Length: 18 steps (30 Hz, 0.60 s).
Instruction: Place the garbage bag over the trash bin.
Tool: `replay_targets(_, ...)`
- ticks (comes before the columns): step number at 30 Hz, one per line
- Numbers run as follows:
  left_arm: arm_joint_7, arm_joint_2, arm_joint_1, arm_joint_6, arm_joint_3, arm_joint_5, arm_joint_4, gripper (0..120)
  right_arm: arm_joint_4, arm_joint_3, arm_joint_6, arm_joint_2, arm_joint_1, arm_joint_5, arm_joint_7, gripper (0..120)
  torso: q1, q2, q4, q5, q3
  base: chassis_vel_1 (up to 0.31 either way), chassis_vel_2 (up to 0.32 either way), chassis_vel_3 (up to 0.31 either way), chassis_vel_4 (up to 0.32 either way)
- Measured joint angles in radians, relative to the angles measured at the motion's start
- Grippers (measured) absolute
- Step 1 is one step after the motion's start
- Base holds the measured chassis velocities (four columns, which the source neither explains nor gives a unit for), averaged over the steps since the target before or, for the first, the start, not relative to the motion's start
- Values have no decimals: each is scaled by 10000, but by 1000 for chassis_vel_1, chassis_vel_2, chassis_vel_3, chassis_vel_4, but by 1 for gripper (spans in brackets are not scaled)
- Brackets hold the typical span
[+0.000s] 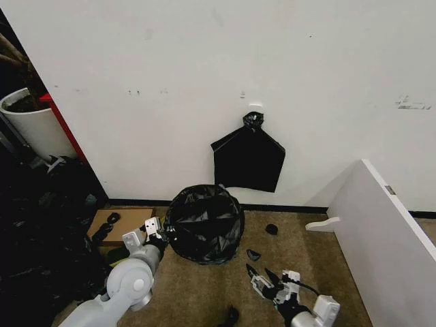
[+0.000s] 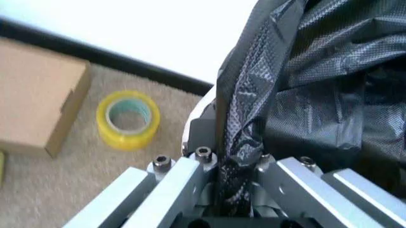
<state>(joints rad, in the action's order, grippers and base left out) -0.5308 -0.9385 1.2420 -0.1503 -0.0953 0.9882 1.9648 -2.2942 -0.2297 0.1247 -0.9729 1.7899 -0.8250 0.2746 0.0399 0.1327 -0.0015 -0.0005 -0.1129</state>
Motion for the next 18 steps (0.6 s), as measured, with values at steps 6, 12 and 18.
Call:
replay_targets(6, -117, -562, -215, 20, 363, -777, -156, 0, -1142, 719, 847, 178, -591, 1555, 734, 82, 0, 0, -2, -1, 0, 0, 0, 0, 0)
replay_targets(12, -443, -907, -863, 18, 1017, -1759, -450, 0, -1398, 1538, 2058, 395, -1656, 1441, 1562, 61, 0, 0, 0, 1, -2, 0, 0, 0, 0)
replay_targets(18, -724, -1222, -1527, -84, 1675, -2254, -686, 0, -1003, 1792, 2633, 100, -2446, 1362, 2051, 40, 0, 0, -2, 3, -2, 0, 0, 0, 0)
